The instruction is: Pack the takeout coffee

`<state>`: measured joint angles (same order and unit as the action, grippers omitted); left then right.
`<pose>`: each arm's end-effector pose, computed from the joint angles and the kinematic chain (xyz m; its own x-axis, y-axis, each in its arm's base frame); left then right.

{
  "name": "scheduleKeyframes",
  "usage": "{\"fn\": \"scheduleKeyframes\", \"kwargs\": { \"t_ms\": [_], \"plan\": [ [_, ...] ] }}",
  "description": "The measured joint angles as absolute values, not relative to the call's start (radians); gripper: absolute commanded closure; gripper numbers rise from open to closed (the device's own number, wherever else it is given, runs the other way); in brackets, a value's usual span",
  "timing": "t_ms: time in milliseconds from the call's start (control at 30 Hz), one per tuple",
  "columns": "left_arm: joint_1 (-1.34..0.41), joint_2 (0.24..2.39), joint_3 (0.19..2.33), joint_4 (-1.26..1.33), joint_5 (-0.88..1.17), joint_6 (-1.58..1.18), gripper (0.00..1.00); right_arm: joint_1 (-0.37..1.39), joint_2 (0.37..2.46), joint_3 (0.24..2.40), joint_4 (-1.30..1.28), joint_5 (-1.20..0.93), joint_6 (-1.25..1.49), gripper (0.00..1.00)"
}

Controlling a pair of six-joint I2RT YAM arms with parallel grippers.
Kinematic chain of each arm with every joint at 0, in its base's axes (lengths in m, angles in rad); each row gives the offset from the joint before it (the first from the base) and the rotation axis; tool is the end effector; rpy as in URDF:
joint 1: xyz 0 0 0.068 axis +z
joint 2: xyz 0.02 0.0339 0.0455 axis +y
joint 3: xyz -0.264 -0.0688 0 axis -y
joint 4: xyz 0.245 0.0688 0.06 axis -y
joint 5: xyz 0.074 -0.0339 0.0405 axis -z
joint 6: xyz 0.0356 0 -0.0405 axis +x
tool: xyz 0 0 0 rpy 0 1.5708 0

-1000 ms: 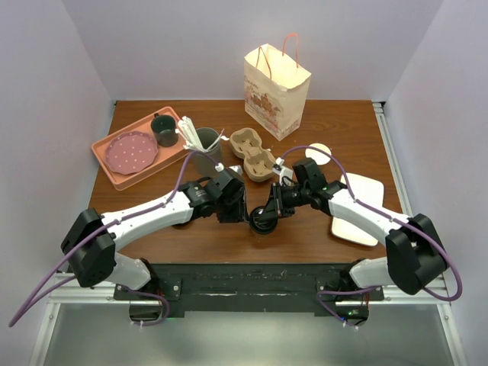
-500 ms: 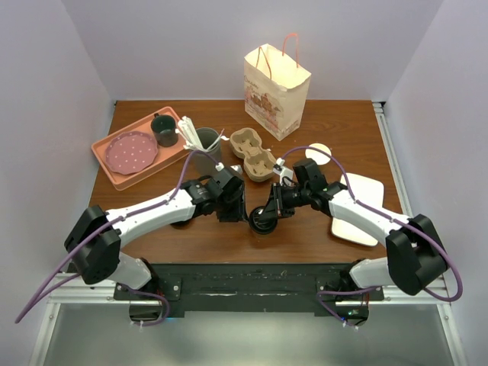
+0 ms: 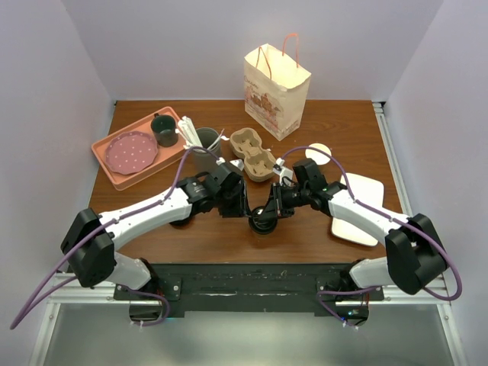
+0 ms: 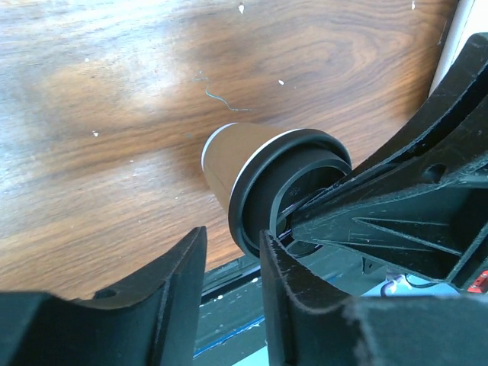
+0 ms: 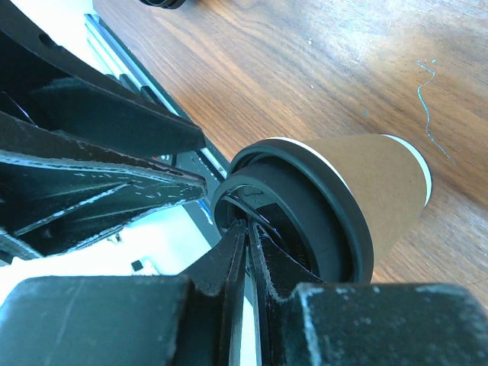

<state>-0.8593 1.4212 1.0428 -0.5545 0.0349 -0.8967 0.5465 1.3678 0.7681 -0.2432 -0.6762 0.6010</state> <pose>0.1922 -0.2248 0.2518 -0.9294 -0.1178 -0.3498 0.0711 0.8729 -0.4827 0.2196 0.1597 0.2074 -0.9564 -0.0656 -0.2845 -0.2670 0.5905 0.7616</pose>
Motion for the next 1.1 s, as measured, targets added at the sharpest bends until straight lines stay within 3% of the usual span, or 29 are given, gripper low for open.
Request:
{"fn": "scheduleKeyframes", "kwargs": {
  "t_ms": [700,933,1100],
  "plan": [
    [-0.857,1.482,1.012,-0.509,0.06,-0.898,0.73,0.543,1.367,0.738,-0.202,-0.682,0.606,0.89],
    [-0.858,1.481,1.0,-0.495,0.057,-0.908,0.73,0.54,1.368,0.697,-0.127,-0.7,0.616,0.89],
    [-0.858,1.485,1.007,-0.5,0.057,-0.907,0.67,0.54,1.369,0.695,-0.118,-0.702,0.614,0.89]
  ]
}}
